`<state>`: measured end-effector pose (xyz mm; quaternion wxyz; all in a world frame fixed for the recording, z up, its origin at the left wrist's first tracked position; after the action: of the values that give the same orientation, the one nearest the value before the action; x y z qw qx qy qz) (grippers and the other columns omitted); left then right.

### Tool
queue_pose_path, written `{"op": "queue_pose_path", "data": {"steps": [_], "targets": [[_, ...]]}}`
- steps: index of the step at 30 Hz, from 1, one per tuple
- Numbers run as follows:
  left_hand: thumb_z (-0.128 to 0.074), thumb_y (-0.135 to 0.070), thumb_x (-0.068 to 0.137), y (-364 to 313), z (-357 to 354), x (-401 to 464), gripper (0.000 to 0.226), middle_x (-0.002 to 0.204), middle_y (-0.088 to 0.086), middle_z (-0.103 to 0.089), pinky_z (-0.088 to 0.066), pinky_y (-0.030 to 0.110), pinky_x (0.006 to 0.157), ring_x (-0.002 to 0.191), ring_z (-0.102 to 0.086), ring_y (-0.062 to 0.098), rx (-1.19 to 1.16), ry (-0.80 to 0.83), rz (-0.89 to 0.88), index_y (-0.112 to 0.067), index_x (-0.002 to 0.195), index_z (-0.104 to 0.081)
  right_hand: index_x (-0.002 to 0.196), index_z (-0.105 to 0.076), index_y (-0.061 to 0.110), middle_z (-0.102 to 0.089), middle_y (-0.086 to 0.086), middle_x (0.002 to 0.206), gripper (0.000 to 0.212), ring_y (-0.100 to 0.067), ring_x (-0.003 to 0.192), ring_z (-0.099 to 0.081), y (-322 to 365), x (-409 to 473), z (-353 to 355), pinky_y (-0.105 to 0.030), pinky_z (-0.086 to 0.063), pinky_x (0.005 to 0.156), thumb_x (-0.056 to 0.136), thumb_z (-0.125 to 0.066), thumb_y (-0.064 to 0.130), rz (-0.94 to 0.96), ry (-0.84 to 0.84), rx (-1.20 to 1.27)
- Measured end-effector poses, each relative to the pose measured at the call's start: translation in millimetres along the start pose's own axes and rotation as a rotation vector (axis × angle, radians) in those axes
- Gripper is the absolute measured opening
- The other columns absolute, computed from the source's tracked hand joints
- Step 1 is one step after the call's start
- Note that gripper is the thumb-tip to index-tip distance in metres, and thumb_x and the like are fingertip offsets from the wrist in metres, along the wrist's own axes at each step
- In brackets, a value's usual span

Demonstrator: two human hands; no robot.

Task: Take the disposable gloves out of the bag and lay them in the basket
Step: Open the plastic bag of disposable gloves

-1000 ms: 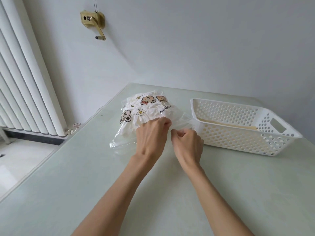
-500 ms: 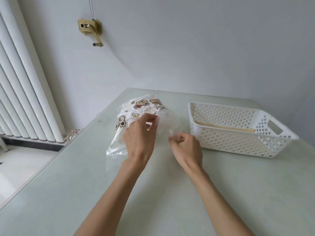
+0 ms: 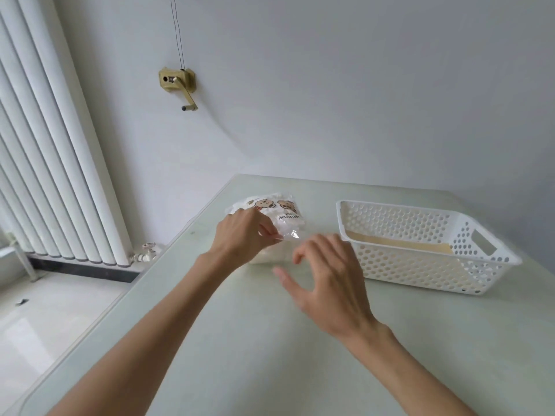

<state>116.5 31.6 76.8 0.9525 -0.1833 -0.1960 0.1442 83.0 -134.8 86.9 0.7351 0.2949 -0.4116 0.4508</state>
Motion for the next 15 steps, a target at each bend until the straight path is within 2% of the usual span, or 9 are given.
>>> {"op": "queue_pose_path", "data": {"steps": [2,4,5,6,8,11,15], "targets": [[-0.074,-0.044,0.079,1.2,0.7,4.2,0.013,0.080,-0.012,-0.073,-0.044,0.024,0.066,0.081,-0.067,0.011,-0.008,0.035,-0.002,-0.030,0.080,-0.074,0.097,-0.066,0.014,-0.063,0.000,0.095,0.039,-0.021,0.092,-0.056,9.4,-6.1,-28.1,-0.031,-0.035,0.086,0.072,-0.074,0.042,0.200,0.249,-0.177],[-0.075,-0.044,0.077,0.2,1.7,3.8,0.013,0.078,-0.014,-0.073,-0.046,0.025,0.067,0.079,-0.067,0.008,-0.027,0.039,-0.009,-0.031,0.078,-0.074,0.103,-0.069,0.012,-0.066,0.000,0.083,0.045,-0.023,0.083,-0.060,1.4,-15.1,-57.6,-0.032,-0.033,0.089,0.063,-0.079,0.028,0.299,0.425,-0.368],[-0.075,-0.044,0.077,-1.1,0.9,0.8,0.013,0.078,-0.015,-0.073,-0.048,0.025,0.069,0.079,-0.067,0.006,-0.022,0.041,-0.019,-0.031,0.078,-0.074,0.098,-0.072,0.013,-0.065,0.001,0.074,0.042,-0.022,0.075,-0.060,-1.5,-16.6,-66.7,-0.032,-0.033,0.086,0.058,-0.080,0.019,0.336,0.468,-0.430],[-0.074,-0.043,0.078,-3.5,-1.3,-2.9,0.013,0.079,-0.015,-0.072,-0.048,0.026,0.070,0.080,-0.067,0.005,0.000,0.048,-0.038,-0.031,0.080,-0.073,0.091,-0.073,0.016,-0.062,0.003,0.067,0.037,-0.021,0.070,-0.058,-5.1,-15.4,-70.7,-0.031,-0.033,0.082,0.054,-0.078,0.011,0.359,0.480,-0.464],[-0.071,-0.044,0.082,-3.7,-5.3,-13.0,0.014,0.084,-0.016,-0.072,-0.047,0.025,0.069,0.085,-0.067,0.003,0.090,0.064,-0.083,-0.031,0.087,-0.072,0.081,-0.073,0.019,-0.062,0.004,0.067,0.033,-0.020,0.068,-0.058,-11.3,-9.6,-69.2,-0.029,-0.032,0.077,0.053,-0.075,0.003,0.361,0.462,-0.433],[-0.061,-0.049,0.088,7.7,-0.9,-22.0,0.021,0.089,-0.014,-0.072,-0.040,0.025,0.063,0.088,-0.066,0.007,0.185,0.034,-0.094,-0.030,0.091,-0.071,0.082,-0.072,0.017,-0.067,0.003,0.076,0.038,-0.021,0.070,-0.060,-17.7,-6.2,-58.7,-0.028,-0.032,0.077,0.054,-0.067,-0.008,0.323,0.425,-0.349],[-0.059,-0.040,0.091,12.6,18.1,-12.3,0.019,0.088,-0.008,-0.074,-0.042,0.028,0.069,0.092,-0.066,0.018,0.170,-0.042,-0.023,-0.028,0.095,-0.073,0.075,-0.068,0.017,-0.061,0.004,0.063,0.041,-0.020,0.067,-0.057,-10.1,-15.7,-62.5,-0.029,-0.032,0.073,0.063,-0.040,-0.010,0.400,0.435,-0.346]]}}
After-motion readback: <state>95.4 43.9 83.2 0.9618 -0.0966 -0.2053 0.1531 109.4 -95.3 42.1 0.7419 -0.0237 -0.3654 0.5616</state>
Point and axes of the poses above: each hand's wrist, its own x-axis towards the middle knuckle, its own z-axis out of the back of the hand, y = z × x, the point moved 9 cm from there along x, towards the middle knuckle
